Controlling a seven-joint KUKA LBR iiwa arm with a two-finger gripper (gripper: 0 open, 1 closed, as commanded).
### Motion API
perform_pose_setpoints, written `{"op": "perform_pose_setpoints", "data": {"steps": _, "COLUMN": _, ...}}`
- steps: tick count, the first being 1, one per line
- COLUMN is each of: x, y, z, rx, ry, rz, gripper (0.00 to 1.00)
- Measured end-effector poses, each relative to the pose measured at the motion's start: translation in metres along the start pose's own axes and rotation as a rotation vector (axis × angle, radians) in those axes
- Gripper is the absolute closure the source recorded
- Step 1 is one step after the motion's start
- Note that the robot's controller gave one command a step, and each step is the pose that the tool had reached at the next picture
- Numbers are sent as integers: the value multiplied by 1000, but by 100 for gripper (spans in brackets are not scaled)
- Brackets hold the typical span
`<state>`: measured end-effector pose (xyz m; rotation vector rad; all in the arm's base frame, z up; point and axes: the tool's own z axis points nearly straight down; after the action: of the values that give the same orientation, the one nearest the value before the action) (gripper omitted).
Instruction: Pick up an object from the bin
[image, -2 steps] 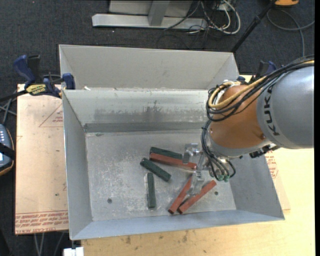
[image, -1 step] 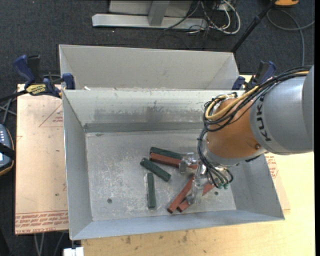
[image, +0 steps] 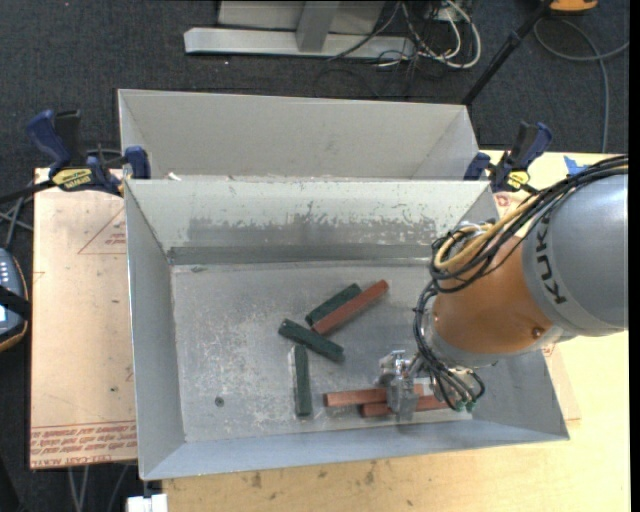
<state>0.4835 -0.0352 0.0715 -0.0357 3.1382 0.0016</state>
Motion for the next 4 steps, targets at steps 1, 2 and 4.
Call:
{"op": "perform_pose_setpoints", "data": {"steps": 1, "x": 0, "y": 0, "z": 0, "rx": 0, "ry": 0, "rz": 0, "gripper": 100}}
{"op": "perform_pose_setpoints", "data": {"steps": 2, "x": -13, "y": 7, "z": -48, "rx": 0, "ry": 9, "rz": -12, "gripper": 100}}
{"op": "perform_pose_setpoints", "data": {"steps": 4, "x": -15, "y": -17, "z": -127, "rx": 1, "ry": 3, "rz": -38, "gripper": 100}}
